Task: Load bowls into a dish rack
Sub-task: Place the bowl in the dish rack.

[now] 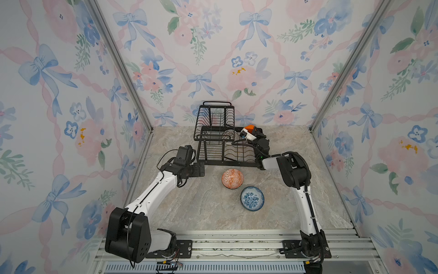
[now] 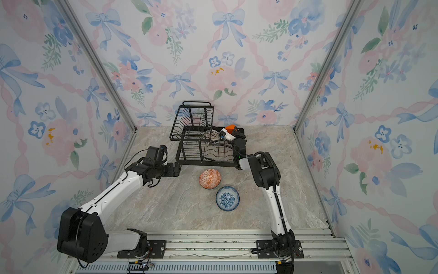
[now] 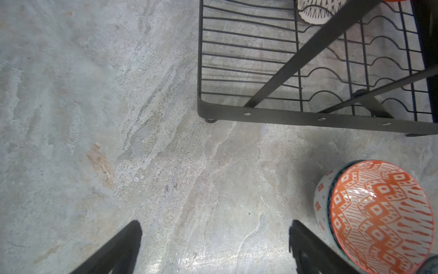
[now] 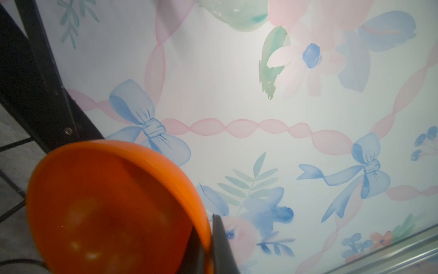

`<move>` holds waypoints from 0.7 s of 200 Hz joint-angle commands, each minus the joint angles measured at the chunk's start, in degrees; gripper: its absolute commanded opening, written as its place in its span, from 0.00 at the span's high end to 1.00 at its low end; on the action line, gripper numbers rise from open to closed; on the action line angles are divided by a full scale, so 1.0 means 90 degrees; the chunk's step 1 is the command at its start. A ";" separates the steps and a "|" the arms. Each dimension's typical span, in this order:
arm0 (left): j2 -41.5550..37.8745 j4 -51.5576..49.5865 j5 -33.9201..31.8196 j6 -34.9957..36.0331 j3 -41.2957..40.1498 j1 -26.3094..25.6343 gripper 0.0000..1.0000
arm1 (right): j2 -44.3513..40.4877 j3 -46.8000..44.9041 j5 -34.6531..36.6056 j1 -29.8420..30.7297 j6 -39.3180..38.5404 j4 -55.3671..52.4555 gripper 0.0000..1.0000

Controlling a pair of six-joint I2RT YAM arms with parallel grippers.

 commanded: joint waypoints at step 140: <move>-0.0043 0.0007 0.0002 0.0085 -0.0025 0.0061 0.02 | 0.0424 -0.0073 -0.0174 -0.0068 -0.0425 0.0362 0.88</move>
